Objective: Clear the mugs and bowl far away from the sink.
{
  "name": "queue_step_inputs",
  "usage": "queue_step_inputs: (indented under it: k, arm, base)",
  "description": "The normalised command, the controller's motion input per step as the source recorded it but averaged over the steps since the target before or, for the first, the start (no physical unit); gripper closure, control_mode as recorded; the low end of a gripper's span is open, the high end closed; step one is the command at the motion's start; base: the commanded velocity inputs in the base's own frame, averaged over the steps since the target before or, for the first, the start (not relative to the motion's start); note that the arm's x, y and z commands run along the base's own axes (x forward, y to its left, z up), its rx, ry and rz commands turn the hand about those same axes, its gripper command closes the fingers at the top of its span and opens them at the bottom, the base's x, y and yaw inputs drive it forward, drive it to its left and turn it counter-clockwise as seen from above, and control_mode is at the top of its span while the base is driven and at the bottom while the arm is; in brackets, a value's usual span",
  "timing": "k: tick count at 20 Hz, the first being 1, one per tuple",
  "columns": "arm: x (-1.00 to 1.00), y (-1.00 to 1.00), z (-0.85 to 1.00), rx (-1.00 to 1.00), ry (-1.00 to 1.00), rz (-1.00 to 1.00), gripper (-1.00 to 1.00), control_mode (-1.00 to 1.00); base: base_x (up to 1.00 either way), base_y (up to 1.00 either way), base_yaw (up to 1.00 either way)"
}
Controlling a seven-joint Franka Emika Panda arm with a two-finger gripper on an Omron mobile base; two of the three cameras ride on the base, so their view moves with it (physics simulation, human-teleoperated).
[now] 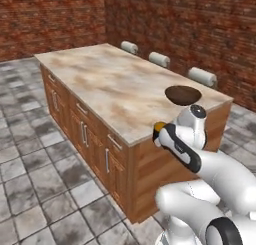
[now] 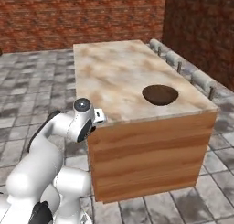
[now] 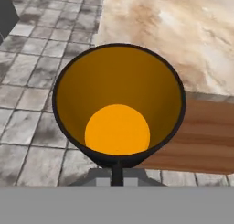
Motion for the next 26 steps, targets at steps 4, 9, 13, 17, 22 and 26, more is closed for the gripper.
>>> queue_step_inputs:
  k: [4, 9, 13, 17, 22, 26]
  arm:
    - [0.0, 0.0, 0.0, 0.0, 0.0, 0.0, 1.0, 1.0]
    - [0.0, 0.0, 0.0, 0.0, 0.0, 0.0, 1.0, 1.0]
    - [0.0, 0.0, 0.0, 0.0, 0.0, 0.0, 1.0, 1.0]
    - [0.17, -0.04, -0.06, 0.0, 0.02, 0.02, 1.0, -1.0]
    - [0.3, 0.0, -0.14, 0.0, 0.07, -0.03, 1.0, -1.0]
    - [0.02, -0.01, -0.07, 0.12, 0.0, -0.12, 1.0, -1.0]
  base:
    - [0.97, -0.73, 0.45]
    - [0.99, -0.65, 0.41]
    - [0.69, -0.63, 0.32]
    - [0.21, -0.11, 0.07]
    - [0.0, 0.0, 0.0]
    - [0.0, 0.0, 0.0]
